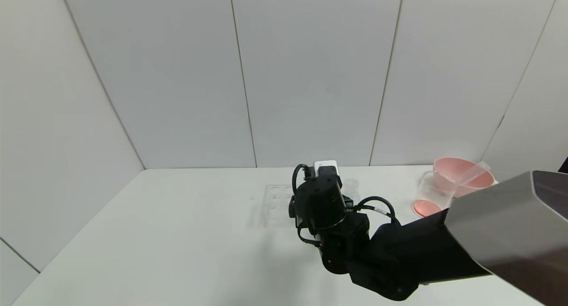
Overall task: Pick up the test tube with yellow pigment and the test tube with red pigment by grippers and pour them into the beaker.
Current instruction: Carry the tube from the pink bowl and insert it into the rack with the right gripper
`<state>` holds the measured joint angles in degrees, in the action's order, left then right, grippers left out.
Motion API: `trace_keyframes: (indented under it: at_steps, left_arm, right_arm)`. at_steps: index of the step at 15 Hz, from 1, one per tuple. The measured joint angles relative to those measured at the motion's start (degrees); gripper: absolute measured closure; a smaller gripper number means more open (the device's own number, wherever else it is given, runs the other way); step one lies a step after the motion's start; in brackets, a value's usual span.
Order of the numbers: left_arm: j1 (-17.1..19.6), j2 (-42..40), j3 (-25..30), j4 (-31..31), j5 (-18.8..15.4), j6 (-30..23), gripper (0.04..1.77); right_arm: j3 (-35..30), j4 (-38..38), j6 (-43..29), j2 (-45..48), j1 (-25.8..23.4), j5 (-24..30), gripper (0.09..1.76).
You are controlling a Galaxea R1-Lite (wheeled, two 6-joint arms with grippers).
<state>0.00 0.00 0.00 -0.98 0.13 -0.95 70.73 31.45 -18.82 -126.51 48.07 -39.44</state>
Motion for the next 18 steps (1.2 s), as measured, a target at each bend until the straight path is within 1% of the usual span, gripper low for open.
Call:
trace_keyframes:
  at_steps: [3, 6, 12, 18]
  left_arm:
    - [0.00, 0.00, 0.00, 0.00, 0.02, 0.00, 0.09]
    - [0.00, 0.00, 0.00, 0.00, 0.02, 0.02, 0.09]
    - [0.00, 0.00, 0.00, 0.00, 0.02, 0.00, 0.09]
    - [0.00, 0.00, 0.00, 0.00, 0.02, 0.00, 0.09]
  right_arm:
    - [4.84, 0.02, 1.65, -3.58, -2.01, 0.22, 0.15]
    - [7.44, 0.22, 2.22, -5.71, -3.12, 2.96, 0.15]
    - [10.56, 0.07, 2.55, -7.64, -3.97, 3.28, 0.14]
    - [11.91, -0.01, 2.62, -8.48, -4.50, 3.34, 0.14]
